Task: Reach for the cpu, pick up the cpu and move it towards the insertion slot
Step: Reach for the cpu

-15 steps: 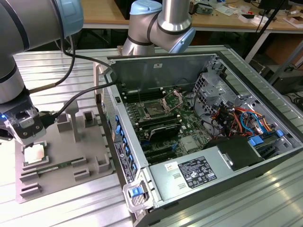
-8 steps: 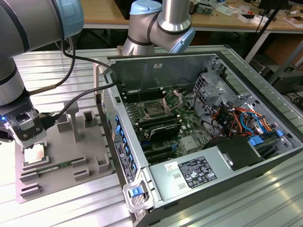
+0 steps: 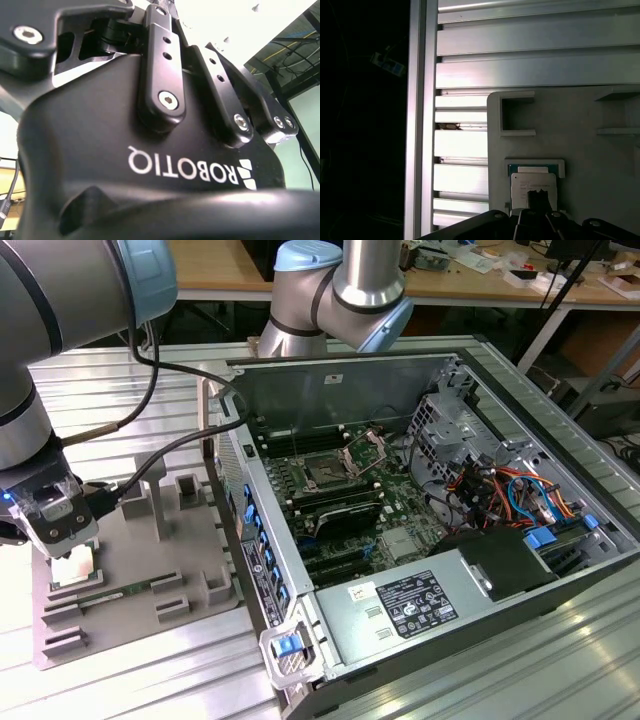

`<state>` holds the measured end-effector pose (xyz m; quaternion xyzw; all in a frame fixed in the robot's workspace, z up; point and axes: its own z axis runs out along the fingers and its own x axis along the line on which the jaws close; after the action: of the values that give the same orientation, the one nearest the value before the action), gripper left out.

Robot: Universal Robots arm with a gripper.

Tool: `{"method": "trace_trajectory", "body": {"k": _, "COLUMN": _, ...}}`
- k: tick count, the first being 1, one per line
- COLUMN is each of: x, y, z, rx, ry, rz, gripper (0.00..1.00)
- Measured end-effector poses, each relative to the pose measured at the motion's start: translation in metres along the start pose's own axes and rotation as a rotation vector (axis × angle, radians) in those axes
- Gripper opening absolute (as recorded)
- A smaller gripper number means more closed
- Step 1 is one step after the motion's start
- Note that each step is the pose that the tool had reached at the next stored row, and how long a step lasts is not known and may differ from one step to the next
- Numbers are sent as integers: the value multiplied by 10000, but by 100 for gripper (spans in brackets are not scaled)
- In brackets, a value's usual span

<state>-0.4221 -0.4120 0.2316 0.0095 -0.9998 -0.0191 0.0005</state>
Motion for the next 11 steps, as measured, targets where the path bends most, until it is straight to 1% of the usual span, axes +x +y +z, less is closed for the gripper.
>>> {"method": "trace_trajectory", "body": {"k": 11, "x": 0, "y": -2, "z": 27, "rx": 0, "ry": 0, "rz": 0, "gripper": 11}}
